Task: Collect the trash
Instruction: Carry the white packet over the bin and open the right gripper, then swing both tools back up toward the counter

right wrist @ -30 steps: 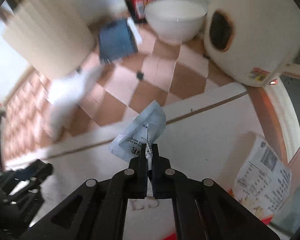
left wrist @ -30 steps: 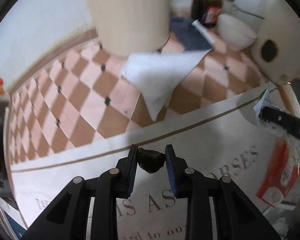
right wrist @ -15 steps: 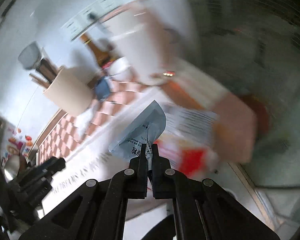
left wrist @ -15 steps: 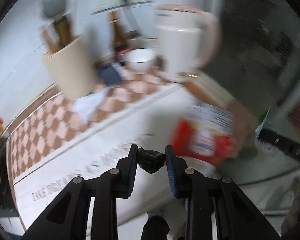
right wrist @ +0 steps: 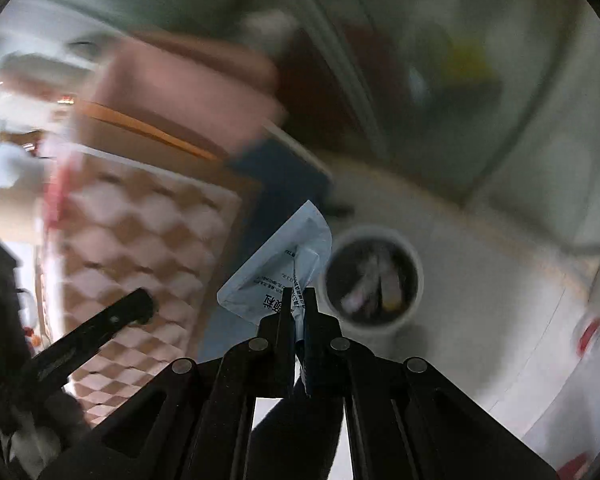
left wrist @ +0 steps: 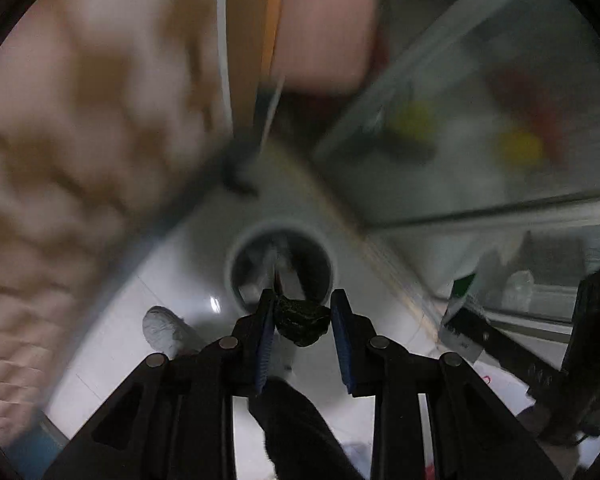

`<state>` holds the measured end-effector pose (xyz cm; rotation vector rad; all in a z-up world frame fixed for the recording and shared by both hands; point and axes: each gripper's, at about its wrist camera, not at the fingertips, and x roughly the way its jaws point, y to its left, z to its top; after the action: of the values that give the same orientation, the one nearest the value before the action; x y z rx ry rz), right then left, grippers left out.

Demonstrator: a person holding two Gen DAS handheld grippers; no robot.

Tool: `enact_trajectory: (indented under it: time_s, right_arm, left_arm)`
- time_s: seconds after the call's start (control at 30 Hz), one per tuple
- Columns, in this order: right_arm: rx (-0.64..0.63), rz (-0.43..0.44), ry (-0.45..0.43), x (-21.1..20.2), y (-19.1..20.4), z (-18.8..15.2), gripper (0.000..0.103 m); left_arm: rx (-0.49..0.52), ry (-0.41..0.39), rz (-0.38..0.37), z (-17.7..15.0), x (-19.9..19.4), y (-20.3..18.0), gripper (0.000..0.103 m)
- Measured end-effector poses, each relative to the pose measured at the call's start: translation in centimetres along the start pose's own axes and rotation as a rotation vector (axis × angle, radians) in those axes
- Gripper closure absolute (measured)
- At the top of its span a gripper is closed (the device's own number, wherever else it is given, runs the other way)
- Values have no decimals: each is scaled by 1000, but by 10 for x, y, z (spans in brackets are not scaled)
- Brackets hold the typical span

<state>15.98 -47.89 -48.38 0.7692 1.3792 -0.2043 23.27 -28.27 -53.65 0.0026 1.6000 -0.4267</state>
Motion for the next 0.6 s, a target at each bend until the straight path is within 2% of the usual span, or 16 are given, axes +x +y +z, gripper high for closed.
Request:
enact_trajectory:
  time_s: [0.07, 0.23, 0.37, 0.5, 0.57, 0.6]
  right_arm:
    - [52, 9, 49, 54, -42, -8, 100]
    - [155, 0, 127, 207, -130, -24, 100]
    - [181, -20, 174, 294, -169, -28, 100]
    - [116, -75, 224, 350, -181, -32, 98]
    - [91, -109, 260, 367, -188, -34, 93]
    - [83, -118, 262, 371, -189, -36, 93]
  left_arm:
    - [-10, 71, 11, 4, 75, 18, 79]
    - [30, 184, 28, 17, 232, 51, 79]
    - [59, 243, 52, 11, 305, 57, 77]
    - [89, 264, 89, 4, 335, 56, 73]
    - [113, 238, 121, 3, 337, 56, 48]
    - [117, 224, 133, 3, 335, 57, 19]
